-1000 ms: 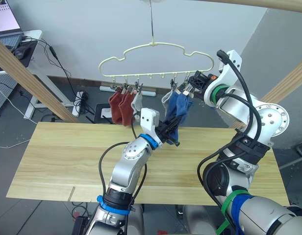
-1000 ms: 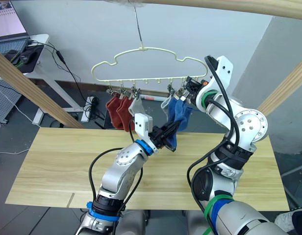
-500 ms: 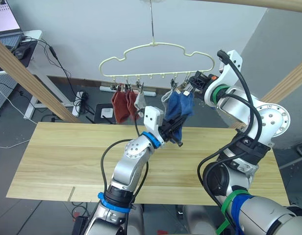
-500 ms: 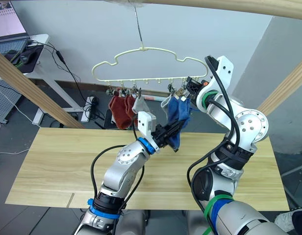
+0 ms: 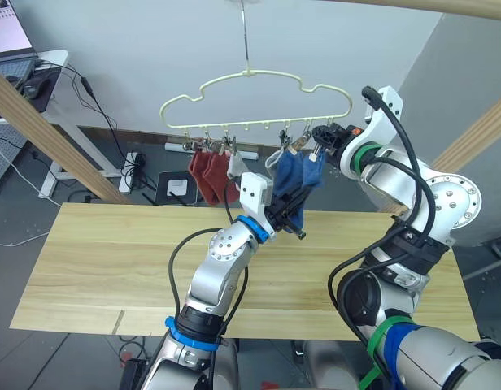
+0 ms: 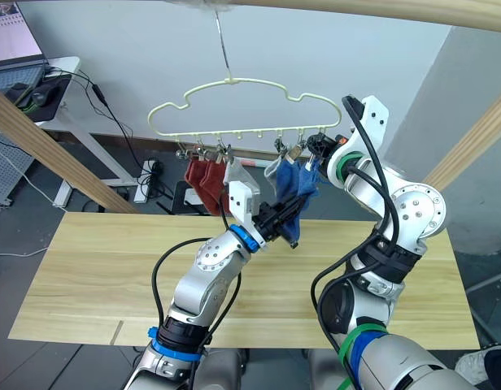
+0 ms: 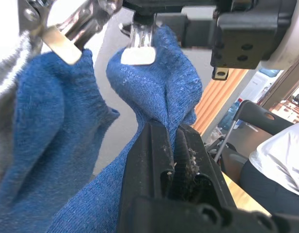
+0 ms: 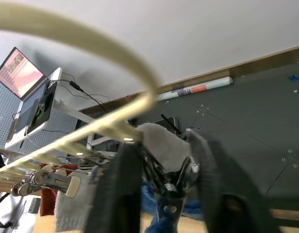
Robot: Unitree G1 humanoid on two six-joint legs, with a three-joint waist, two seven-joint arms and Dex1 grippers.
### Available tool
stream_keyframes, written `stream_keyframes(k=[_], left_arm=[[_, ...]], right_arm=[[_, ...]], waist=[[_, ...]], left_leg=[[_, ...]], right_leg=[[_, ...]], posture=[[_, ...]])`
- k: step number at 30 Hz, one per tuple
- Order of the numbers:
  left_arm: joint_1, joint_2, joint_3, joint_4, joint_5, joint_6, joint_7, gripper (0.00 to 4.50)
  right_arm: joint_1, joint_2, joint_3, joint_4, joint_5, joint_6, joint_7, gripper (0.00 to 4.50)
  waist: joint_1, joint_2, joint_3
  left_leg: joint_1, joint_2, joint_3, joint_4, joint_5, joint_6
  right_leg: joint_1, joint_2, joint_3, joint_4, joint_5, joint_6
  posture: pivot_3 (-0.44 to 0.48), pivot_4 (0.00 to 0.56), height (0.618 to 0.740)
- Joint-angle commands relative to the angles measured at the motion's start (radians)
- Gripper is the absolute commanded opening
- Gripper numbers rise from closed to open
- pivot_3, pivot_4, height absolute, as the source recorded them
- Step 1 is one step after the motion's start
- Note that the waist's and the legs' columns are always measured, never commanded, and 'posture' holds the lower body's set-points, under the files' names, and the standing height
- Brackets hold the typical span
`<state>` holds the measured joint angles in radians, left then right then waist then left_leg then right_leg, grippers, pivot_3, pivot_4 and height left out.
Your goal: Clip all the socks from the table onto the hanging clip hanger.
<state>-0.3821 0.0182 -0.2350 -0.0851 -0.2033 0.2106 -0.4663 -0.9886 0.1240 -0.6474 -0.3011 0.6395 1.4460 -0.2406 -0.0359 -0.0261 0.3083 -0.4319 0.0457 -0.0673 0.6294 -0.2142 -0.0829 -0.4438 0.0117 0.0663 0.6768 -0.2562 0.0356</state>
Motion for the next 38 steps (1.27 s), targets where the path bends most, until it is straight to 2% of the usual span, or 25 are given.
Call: stream_keyframes(k=[1,4,7,11,16,19,23,27,32,38], left_arm=[[-0.019,0.002,-0.028,-0.015,0.036,-0.017,0.006,0.00],[-0.028,0.002,-0.025,0.005,0.029,0.003,-0.006,0.86],[-0.033,0.003,-0.018,0.028,0.022,0.015,-0.014,1.78],[-0.007,0.016,0.001,0.049,0.010,0.045,-0.013,3.03],[0.176,0.153,0.085,0.010,0.001,0.068,-0.036,4.48],[0.298,0.269,0.170,-0.012,-0.002,0.072,-0.049,4.48],[0.462,0.425,0.311,-0.020,0.022,0.038,-0.047,4.48],[0.581,0.515,0.441,-0.021,0.035,-0.014,-0.034,4.48],[0.663,0.544,0.543,0.007,0.027,-0.044,-0.023,4.48],[0.676,0.521,0.578,0.043,0.013,-0.072,-0.015,4.48]], right_arm=[[-0.011,-0.004,-0.054,-0.056,0.115,-0.092,0.069,2.89],[0.068,-0.104,0.026,-0.131,0.200,-0.098,0.232,3.88],[0.184,-0.174,0.085,-0.183,0.229,-0.137,0.309,3.93],[0.375,-0.313,0.222,-0.245,0.171,-0.256,0.434,3.93],[0.651,-0.517,0.401,-0.261,0.011,-0.482,0.602,3.93],[0.782,-0.586,0.462,-0.211,-0.104,-0.634,0.644,3.93],[0.937,-0.615,0.510,-0.117,-0.263,-0.824,0.638,3.93],[1.052,-0.608,0.528,-0.058,-0.352,-0.971,0.640,3.93],[1.142,-0.597,0.516,0.033,-0.425,-1.134,0.640,3.93],[1.152,-0.573,0.505,0.075,-0.453,-1.199,0.617,3.93]], waist=[[-0.002,0.000,0.000],[-0.002,0.000,0.000],[-0.006,0.000,0.000],[-0.011,0.000,0.000],[-0.025,0.000,0.000],[-0.029,0.000,0.000],[-0.020,0.000,-0.001],[-0.008,-0.001,-0.002],[0.009,-0.002,-0.007],[0.013,-0.003,-0.013]], left_leg=[[0.000,0.000,0.000,0.000,0.000,0.000],[0.000,0.000,0.000,0.000,0.000,0.000],[-0.001,0.000,0.000,0.000,0.000,0.000],[0.000,0.000,0.000,0.000,0.000,0.000],[0.002,0.000,0.002,0.000,0.000,0.000],[0.003,0.002,0.002,-0.001,0.000,0.000],[0.004,0.002,0.002,0.000,0.000,0.000],[0.004,0.000,0.005,0.000,0.000,0.000],[0.004,0.001,0.006,0.000,0.000,-0.001],[0.004,0.001,0.006,0.000,0.000,-0.001]], right_leg=[[0.000,0.000,0.000,0.000,0.000,0.000],[0.000,0.000,0.000,0.000,0.000,0.000],[0.000,0.000,0.001,-0.001,0.000,0.000],[0.000,0.001,0.001,0.000,0.000,0.001],[0.001,0.001,0.003,0.000,-0.001,0.002],[0.000,0.002,0.004,0.002,-0.001,0.002],[0.001,0.002,0.004,0.002,-0.001,0.001],[0.001,-0.001,0.006,0.001,-0.001,0.001],[0.001,-0.001,0.006,-0.001,-0.001,0.001],[0.001,-0.001,0.006,-0.001,-0.001,0.001]], posture=[[-0.033,0.297,0.740],[-0.011,0.291,0.740],[-0.015,0.285,0.740],[-0.015,0.281,0.740],[-0.010,0.275,0.740],[0.009,0.268,0.740],[0.044,0.258,0.740],[0.074,0.246,0.740],[0.110,0.233,0.740],[0.113,0.219,0.740]])
